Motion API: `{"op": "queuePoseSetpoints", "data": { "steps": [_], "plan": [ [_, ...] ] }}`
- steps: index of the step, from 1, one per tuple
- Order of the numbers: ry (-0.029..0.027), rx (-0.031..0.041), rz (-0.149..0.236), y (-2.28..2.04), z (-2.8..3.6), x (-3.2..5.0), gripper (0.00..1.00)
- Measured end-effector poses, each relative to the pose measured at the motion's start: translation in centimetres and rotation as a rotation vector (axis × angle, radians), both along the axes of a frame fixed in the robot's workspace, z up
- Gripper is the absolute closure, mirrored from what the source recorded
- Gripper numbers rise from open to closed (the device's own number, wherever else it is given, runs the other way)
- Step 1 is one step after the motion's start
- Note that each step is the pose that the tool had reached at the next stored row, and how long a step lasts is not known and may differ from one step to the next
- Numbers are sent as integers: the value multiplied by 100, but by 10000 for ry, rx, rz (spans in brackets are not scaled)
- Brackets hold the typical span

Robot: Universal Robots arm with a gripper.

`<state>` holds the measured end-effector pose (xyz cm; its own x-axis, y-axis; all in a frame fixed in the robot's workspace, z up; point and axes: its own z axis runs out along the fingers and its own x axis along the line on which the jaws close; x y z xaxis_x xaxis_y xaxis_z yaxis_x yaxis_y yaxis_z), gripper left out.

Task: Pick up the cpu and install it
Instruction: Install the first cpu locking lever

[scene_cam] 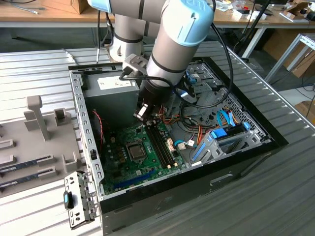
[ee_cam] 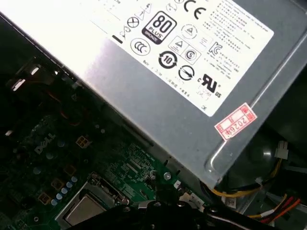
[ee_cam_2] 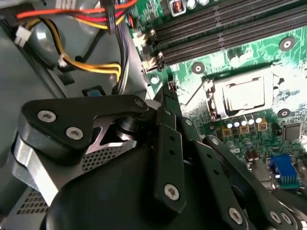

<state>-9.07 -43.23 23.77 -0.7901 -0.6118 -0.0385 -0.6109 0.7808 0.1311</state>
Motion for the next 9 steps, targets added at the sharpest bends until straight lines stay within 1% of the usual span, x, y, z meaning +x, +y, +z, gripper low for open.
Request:
{"op": "queuePoseSetpoints", "data": {
  "steps": [2,3,5,7,9],
  "plan": [
    [-1,64,28,0,-1,-45,89],
    [-2,75,30,0,-1,-63,89],
    [-3,79,45,-8,-1,-93,89],
    [-3,84,53,-22,-1,-97,89],
    [-3,83,59,-49,-1,-98,89]
  ]
}}
